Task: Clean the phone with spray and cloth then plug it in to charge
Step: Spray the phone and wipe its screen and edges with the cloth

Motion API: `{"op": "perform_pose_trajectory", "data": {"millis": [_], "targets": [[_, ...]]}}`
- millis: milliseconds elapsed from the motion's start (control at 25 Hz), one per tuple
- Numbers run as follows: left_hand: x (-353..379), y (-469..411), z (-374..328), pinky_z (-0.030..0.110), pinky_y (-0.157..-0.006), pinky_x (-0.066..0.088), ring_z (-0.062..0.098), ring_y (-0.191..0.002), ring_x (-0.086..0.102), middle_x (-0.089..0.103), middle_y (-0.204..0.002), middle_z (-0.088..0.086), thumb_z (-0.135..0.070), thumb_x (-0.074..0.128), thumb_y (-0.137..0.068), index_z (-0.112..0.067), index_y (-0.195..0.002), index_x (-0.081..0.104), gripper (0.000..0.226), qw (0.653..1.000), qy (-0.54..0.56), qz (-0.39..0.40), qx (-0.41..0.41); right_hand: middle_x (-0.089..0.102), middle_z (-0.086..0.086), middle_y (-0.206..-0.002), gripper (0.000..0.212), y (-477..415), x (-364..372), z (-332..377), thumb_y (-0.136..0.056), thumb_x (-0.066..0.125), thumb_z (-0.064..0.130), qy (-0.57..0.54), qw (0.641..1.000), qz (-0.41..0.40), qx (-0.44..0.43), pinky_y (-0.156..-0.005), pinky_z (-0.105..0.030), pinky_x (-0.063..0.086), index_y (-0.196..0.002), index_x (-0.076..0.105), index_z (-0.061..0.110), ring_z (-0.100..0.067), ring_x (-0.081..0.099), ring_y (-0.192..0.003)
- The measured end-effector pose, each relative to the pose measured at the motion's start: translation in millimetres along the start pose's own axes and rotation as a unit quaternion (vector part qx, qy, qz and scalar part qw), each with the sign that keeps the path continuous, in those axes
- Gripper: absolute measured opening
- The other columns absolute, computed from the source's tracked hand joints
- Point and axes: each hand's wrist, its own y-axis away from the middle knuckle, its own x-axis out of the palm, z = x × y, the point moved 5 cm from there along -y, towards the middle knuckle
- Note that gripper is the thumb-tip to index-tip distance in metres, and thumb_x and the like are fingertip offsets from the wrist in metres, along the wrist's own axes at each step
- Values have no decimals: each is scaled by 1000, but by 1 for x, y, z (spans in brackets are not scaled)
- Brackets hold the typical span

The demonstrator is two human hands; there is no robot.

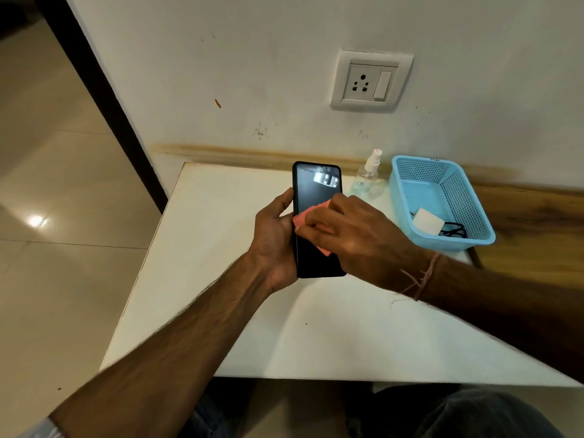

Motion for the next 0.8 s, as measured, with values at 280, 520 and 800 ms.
{"op": "perform_pose_trajectory", "data": {"millis": [280, 520, 800], "targets": [[1, -1, 1, 48, -84, 59, 28, -87, 71, 73, -99, 9, -62, 41, -95, -13, -111, 75, 62, 1000, -4, 8, 4, 65, -13, -111, 35, 2, -1, 4, -89, 45, 2, -6, 1000, 3, -20, -65, -42, 46, -118, 65, 3, -31, 53, -78], [-1, -1, 4, 41, -81, 57, 27, -85, 71, 72, -97, 8, -61, 41, -95, -12, -114, 75, 62, 1000, -10, -4, 12, 67, -14, -106, 37, -1, -3, 4, -88, 41, 4, -7, 1000, -12, -1, -62, -39, 47, -115, 67, 2, -31, 53, -75], [-4, -4, 5, 45, -90, 52, 29, -92, 70, 73, -102, 11, -61, 40, -95, -13, -113, 76, 62, 999, -19, -30, 32, 67, -15, -105, 39, -4, -4, -2, -87, 41, 7, -12, 999, -25, 33, -62, -39, 50, -115, 67, 2, -32, 54, -75]]}}
